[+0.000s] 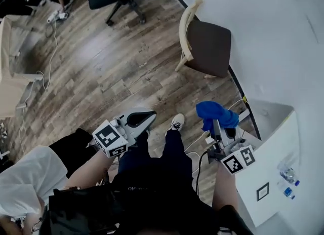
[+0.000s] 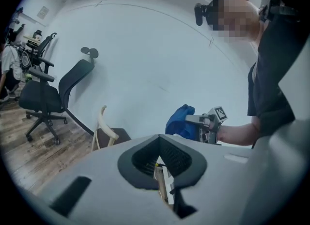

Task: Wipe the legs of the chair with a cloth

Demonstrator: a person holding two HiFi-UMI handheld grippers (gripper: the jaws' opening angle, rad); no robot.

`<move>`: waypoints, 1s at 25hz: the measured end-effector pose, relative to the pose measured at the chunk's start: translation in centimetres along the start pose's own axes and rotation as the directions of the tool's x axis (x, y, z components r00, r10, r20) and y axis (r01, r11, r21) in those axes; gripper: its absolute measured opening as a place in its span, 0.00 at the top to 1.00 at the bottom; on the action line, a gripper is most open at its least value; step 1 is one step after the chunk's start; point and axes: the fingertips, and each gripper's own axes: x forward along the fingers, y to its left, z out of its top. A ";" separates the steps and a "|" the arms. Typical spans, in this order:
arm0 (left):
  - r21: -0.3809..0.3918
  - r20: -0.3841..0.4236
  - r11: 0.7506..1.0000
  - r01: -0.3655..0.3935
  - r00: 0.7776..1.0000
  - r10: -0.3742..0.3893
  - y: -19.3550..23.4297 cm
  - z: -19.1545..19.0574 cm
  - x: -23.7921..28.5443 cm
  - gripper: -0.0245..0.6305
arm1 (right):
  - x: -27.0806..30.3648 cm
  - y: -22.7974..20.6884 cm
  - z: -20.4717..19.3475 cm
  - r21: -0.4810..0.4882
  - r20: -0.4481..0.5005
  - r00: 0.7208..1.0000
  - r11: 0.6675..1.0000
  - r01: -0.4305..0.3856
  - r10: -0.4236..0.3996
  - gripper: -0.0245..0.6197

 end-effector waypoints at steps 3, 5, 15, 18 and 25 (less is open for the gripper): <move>0.014 0.012 1.000 0.019 1.000 -0.019 -2.4 2.7 0.1 0.96 | -1.9 1.7 2.1 0.022 0.026 1.000 1.000 0.003 -0.003 0.84; 0.016 0.025 0.999 0.034 0.999 -0.034 -3.6 4.2 0.1 0.96 | -2.8 2.9 2.9 0.027 0.041 0.999 1.000 -0.003 0.002 0.84; 0.043 0.064 0.992 0.120 0.990 -0.123 -7.8 8.2 -2.0 0.96 | -4.6 11.7 3.4 -0.005 0.079 0.995 0.998 -0.068 0.068 0.84; 0.054 0.074 0.987 0.151 0.985 -0.155 -8.8 8.8 -3.2 0.96 | -4.9 14.0 3.1 -0.009 0.102 0.992 0.997 -0.074 0.075 0.84; 0.120 0.046 0.971 0.205 0.976 -0.211 -8.9 8.8 -6.4 0.96 | -4.4 17.6 0.7 -0.001 0.138 0.990 0.999 -0.038 0.038 0.84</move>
